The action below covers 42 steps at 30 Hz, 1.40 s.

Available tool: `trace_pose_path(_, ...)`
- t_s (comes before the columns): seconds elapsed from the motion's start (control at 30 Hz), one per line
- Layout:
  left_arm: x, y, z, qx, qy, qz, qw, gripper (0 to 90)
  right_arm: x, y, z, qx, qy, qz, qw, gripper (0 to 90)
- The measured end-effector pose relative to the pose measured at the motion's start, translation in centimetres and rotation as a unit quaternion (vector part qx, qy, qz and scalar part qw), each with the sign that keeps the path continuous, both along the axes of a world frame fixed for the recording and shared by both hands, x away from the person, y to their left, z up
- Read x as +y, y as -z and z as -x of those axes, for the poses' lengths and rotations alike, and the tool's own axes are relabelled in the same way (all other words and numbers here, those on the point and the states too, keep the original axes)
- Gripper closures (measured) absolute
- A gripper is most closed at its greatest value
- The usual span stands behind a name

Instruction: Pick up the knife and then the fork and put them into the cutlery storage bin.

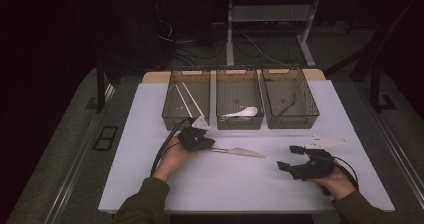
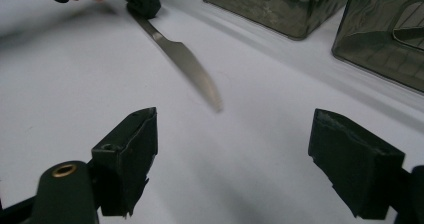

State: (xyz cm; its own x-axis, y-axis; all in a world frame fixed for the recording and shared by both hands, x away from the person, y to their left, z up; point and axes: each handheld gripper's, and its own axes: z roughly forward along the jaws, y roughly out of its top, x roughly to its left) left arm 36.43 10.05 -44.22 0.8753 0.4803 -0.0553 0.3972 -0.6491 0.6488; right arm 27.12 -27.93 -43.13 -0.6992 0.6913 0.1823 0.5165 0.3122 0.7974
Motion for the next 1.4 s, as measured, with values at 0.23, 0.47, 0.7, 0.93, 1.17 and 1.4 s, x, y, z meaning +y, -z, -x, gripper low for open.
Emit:
trace_pose_path(0.23,0.3,-0.2,0.8,0.0,0.023,0.007,0.9997,88.8,-0.1,0.0,0.0,-0.002,0.0,-0.002,1.0,19.8)
trace_pose_path(0.47,-1.3,-0.9,1.5,-0.015,0.048,0.044,0.9978,69.0,-0.2,-0.1,-0.1,0.0,0.001,-0.005,1.0,19.8)
trace_pose_path(0.7,-2.0,0.2,1.2,-0.002,0.065,0.009,0.9979,72.8,-0.3,-0.1,-0.1,-0.003,0.001,-0.005,1.0,19.8)
trace_pose_path(0.93,-1.8,0.3,0.9,-0.005,0.087,0.01,0.9962,77.4,-0.3,-0.1,-0.2,0.0,0.0,-0.006,1.0,19.8)
trace_pose_path(1.17,-2.3,-0.1,0.8,-0.002,0.095,-0.012,0.9955,78.0,-0.3,-0.1,-0.2,0.001,-0.002,-0.006,1.0,19.8)
trace_pose_path(1.4,-2.2,0.1,0.7,0.005,0.091,-0.005,0.9958,78.7,-0.3,-0.1,-0.2,0.001,-0.002,-0.007,1.0,19.8)
